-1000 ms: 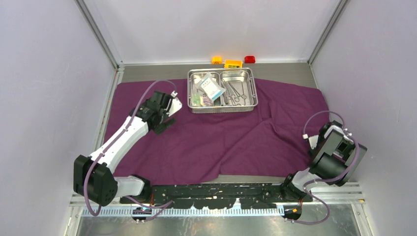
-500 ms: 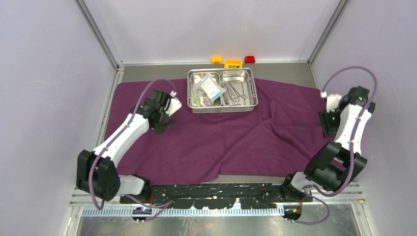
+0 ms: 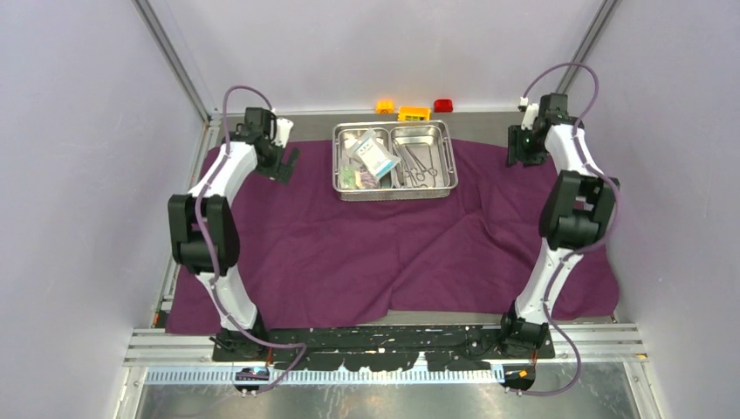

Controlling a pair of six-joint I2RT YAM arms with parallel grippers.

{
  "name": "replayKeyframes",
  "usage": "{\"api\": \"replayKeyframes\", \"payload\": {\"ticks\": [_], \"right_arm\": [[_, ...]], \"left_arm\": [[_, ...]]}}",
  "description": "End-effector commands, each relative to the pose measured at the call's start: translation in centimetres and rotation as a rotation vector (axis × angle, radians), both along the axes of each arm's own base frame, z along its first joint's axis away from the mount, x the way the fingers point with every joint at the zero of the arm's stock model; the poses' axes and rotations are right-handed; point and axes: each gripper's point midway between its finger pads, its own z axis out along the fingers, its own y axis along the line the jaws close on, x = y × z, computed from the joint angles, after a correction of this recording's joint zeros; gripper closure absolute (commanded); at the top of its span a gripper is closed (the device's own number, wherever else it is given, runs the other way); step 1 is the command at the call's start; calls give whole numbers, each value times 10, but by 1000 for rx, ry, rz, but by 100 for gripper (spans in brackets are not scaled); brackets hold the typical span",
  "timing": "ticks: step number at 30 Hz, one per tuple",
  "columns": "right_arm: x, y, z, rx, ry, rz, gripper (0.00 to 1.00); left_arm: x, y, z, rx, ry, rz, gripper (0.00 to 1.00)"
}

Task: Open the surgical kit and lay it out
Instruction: Open the surgical kit at the center of the board, then smooth out the surgical kit at the center of the board.

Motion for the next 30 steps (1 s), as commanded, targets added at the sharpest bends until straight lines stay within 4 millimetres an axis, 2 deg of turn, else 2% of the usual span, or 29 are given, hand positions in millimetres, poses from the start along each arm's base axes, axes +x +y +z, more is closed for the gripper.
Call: {"api": "replayKeyframes", "payload": {"ticks": [1, 2, 3, 4, 6, 11, 17, 18, 23, 30], "right_arm": [[79, -27, 6, -1, -141, -158, 46], [87, -31, -10, -5, -116, -164, 46], [93, -33, -20, -8, -103, -170, 46], [99, -35, -25, -13, -100, -173, 46], [107, -39, -39, -18, -82, -177, 46], [115, -43, -58, -34, -54, -171, 44], [121, -48, -78, -54, -24, -169, 46], [123, -50, -82, -59, -18, -171, 48], [128, -61, -96, -111, 11, -195, 65], [136, -62, -103, -158, 10, -186, 99]], "left_arm": [[41, 7, -5, -162, -31, 133, 2], [49, 6, -16, -178, -14, 143, 2], [58, 7, -16, -189, -23, 159, 2], [62, 8, -25, -195, -11, 172, 2], [75, 7, -30, -207, -14, 189, 2], [94, 6, -50, -222, 3, 215, 2], [102, 4, -71, -237, 38, 243, 3], [102, 17, -72, -244, 37, 270, 3], [98, 20, -74, -257, 46, 273, 4], [100, 26, -65, -245, 25, 257, 5]]}}
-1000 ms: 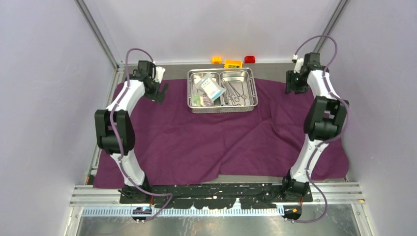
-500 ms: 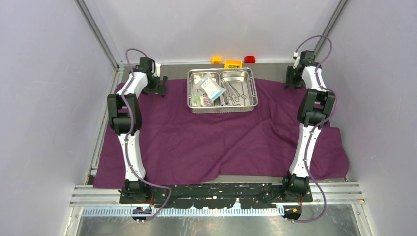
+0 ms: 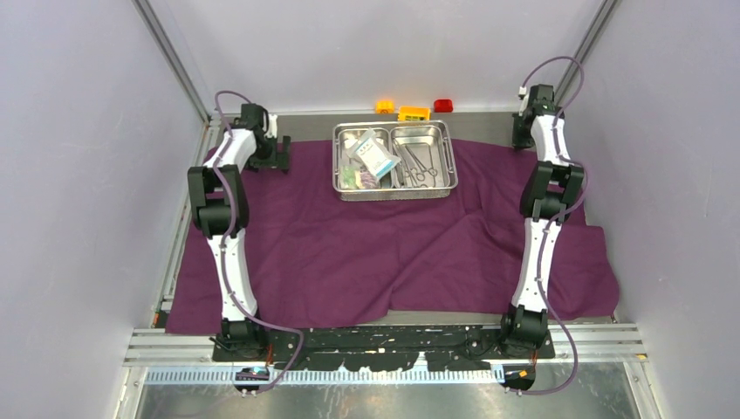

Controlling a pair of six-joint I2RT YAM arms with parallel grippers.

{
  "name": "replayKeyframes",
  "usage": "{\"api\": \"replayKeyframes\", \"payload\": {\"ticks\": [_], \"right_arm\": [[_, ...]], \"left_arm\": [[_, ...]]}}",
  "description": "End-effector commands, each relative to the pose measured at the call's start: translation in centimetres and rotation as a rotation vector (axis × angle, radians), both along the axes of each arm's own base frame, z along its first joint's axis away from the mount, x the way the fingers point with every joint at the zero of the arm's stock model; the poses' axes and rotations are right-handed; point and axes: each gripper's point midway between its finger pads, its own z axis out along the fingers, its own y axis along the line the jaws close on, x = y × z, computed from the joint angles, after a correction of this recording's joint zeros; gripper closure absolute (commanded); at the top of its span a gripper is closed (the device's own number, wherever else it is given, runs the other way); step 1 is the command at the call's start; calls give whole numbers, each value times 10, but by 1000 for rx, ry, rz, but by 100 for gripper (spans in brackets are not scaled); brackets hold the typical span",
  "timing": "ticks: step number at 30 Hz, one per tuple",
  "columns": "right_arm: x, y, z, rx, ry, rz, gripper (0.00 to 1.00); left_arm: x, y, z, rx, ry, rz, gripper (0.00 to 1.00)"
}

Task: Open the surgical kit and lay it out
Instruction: Smooth out the surgical kit at the center of the board.

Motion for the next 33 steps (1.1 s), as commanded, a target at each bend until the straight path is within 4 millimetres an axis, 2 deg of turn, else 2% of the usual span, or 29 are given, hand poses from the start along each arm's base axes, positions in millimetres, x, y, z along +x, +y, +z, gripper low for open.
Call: {"api": "replayKeyframes", "payload": {"ticks": [1, 5, 6, 10, 15, 17, 20, 28, 33], "right_arm": [[-7, -5, -24, -69, 70, -17, 100], [3, -3, -8, -82, 27, -21, 99], [5, -3, 0, -78, 11, -25, 96], [7, -3, 34, -68, -58, -51, 72], [1, -4, 84, 18, -176, -92, 29], [-4, -3, 96, 45, -191, -84, 22], [-12, -4, 88, 39, -147, -68, 20], [-23, -8, 35, 41, -7, -62, 21], [-26, -10, 12, 53, 30, -73, 22]], "left_arm": [[9, 3, 23, -1, -59, -17, 5], [12, 10, 28, 8, -63, -17, 5], [13, 11, 30, 7, -65, -17, 5], [15, 11, 34, -9, -74, -15, 5], [16, 8, 38, -35, -82, -19, 4], [15, 6, 38, -42, -80, -21, 4], [13, 5, 37, -49, -78, -26, 4], [8, 3, 40, -50, -76, -38, 4], [5, 5, 45, -38, -83, -46, 4]]}}
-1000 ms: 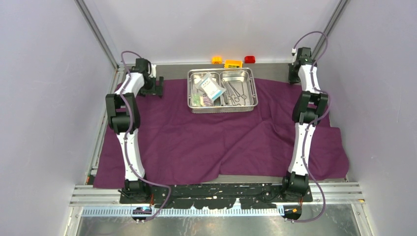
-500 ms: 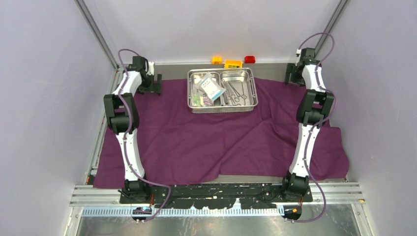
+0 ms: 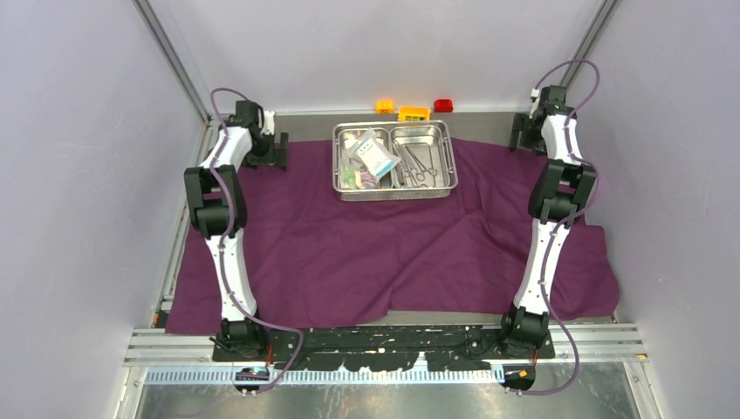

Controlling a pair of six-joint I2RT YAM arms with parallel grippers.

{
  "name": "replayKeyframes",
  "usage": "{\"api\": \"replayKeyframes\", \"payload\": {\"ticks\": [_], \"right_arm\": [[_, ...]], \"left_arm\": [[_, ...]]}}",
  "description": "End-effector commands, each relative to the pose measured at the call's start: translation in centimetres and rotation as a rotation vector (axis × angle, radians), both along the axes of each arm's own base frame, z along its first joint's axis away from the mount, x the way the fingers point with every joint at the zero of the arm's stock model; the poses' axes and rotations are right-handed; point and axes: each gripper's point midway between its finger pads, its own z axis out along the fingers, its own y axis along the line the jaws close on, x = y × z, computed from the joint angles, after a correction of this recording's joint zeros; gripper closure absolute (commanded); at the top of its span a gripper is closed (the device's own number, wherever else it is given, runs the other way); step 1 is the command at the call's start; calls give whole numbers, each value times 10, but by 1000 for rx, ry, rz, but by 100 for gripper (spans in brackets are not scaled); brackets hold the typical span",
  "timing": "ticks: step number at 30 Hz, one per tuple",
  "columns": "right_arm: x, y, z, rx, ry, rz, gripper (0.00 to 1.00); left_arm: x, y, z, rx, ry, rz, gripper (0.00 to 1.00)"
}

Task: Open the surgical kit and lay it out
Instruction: Smooth out the surgical kit at the center of the board.

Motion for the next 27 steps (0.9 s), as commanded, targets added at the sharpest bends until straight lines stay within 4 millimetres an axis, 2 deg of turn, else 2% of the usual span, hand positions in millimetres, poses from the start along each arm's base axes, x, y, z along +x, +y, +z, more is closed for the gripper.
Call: {"api": "replayKeyframes", "payload": {"ticks": [1, 6, 9, 12, 15, 17, 19, 23, 27], "right_arm": [[0, -1, -14, 10, 23, 2, 22], [-6, 2, -29, 28, 52, 7, 25], [-11, 6, -38, 46, 75, 17, 34], [-17, 10, -44, 61, 96, 28, 50], [-23, 12, -48, 62, 115, 36, 71], [-25, 12, -47, 56, 116, 41, 84], [-24, 10, -43, 43, 107, 39, 92], [-15, 1, -30, 2, 73, 30, 99], [-3, -14, -13, -77, 40, 8, 100]], "left_arm": [[-1, 1, 33, 2, -64, -21, 4], [-3, 2, 33, 8, -58, -21, 4], [-3, 2, 35, 10, -60, -20, 4], [-3, 2, 36, 8, -58, -17, 4], [-3, 2, 38, 6, -61, -13, 4], [-3, 2, 38, 5, -62, -11, 4], [-3, 2, 39, 3, -59, -9, 4], [-2, 1, 41, 1, -56, -8, 4], [-1, 3, 43, 12, -55, -8, 4]]}}
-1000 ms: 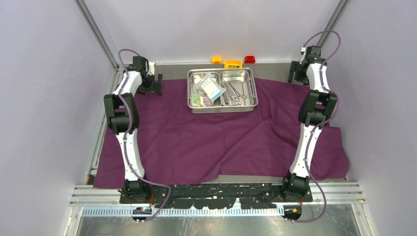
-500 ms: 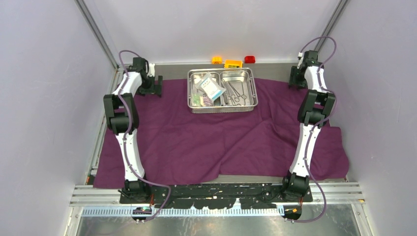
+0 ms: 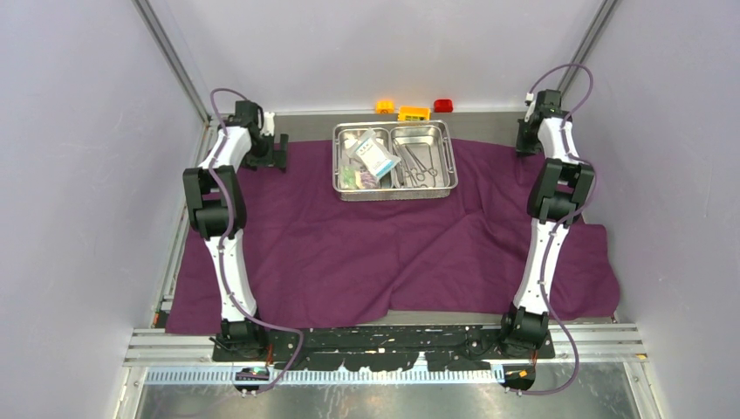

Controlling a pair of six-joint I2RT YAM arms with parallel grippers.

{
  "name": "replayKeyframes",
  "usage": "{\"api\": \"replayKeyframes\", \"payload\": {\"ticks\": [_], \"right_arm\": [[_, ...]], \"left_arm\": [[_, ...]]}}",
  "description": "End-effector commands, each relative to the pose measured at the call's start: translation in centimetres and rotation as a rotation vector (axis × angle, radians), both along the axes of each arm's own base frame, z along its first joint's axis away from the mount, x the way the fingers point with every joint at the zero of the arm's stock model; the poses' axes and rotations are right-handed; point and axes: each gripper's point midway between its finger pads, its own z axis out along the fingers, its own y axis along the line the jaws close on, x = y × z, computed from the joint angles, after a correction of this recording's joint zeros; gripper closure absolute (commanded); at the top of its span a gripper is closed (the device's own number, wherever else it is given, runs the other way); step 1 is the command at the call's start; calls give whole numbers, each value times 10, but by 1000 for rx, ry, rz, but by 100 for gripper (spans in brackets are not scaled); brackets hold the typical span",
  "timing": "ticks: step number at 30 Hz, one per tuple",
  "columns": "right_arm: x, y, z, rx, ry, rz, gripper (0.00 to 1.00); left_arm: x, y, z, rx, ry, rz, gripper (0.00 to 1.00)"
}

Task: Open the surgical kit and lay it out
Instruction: Smooth out the surgical kit at the center of the board.

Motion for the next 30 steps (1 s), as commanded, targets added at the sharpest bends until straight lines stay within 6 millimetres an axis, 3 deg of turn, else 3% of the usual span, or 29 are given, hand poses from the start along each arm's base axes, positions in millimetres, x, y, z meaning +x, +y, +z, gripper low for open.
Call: {"api": "replayKeyframes", "payload": {"ticks": [1, 13, 22, 30], "right_arm": [[1, -20, 15, -116, 16, -23, 100], [43, -48, 52, -425, -73, -19, 100], [46, -67, 55, -655, -22, 12, 97], [48, -70, 47, -673, -4, 28, 87]], "left_arm": [[10, 4, 41, 11, -80, -2, 4], [10, 9, 46, 39, -75, 0, 4], [12, 10, 42, 43, -71, 4, 4], [14, 10, 37, 43, -59, 3, 3]]}}
